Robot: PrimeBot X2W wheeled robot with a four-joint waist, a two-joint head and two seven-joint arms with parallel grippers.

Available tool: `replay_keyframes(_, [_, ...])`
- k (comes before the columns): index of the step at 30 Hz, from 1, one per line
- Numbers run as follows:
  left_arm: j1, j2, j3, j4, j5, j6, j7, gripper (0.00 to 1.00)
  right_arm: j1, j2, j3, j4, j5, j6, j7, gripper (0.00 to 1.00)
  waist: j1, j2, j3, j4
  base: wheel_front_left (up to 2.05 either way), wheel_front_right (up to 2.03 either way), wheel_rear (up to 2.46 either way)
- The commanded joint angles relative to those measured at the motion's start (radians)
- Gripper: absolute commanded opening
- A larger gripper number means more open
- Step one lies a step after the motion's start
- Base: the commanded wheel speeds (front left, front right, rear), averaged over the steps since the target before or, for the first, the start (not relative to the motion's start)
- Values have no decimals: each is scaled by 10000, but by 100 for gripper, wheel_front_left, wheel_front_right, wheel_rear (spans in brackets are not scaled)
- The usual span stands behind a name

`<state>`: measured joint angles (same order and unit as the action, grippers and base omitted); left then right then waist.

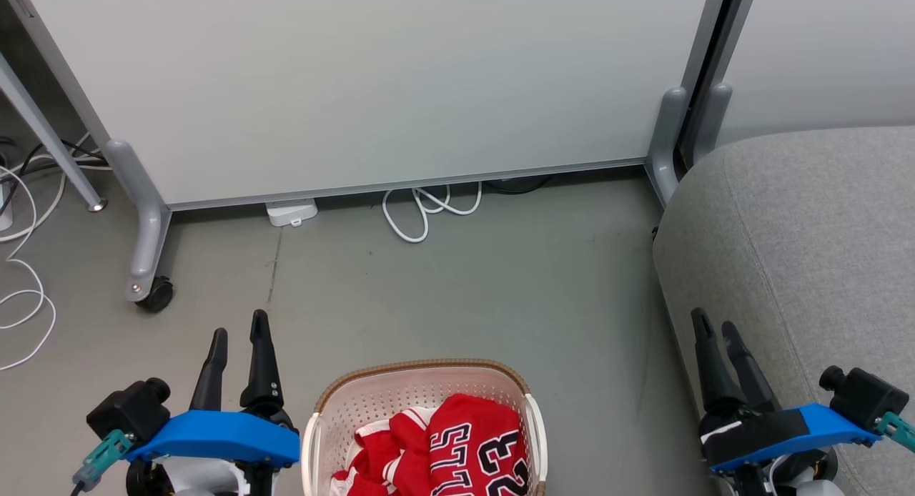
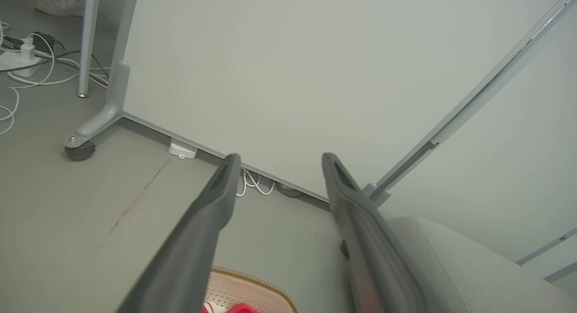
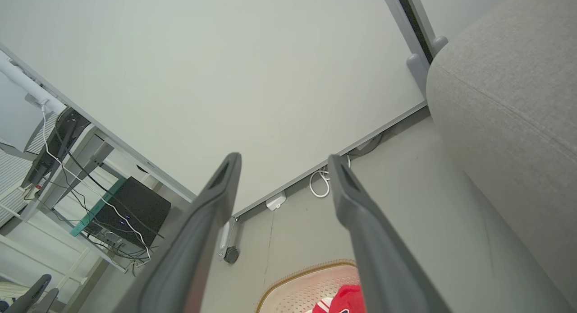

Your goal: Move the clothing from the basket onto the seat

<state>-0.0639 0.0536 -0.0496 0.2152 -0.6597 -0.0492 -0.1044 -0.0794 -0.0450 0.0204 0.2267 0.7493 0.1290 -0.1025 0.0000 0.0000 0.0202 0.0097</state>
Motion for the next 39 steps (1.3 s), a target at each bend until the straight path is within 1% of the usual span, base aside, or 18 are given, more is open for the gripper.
replay_keyframes(1, [-265,82,-93,-58,322,45,-104,100,-234,-56,42,-87,-325,15,-105,100,0,0,6,5,0,0,0])
replay_keyframes(19, [-339,205,-648,-21,2274,295,-592,100,-243,-64,333,-127,-2236,19,-605,100,0,0,62,59,0,0,0])
replay_keyframes(39, [-340,244,-1065,-32,4134,407,-1056,100,-200,-70,594,-161,-4019,22,-1075,100,0,0,65,119,0,0,0])
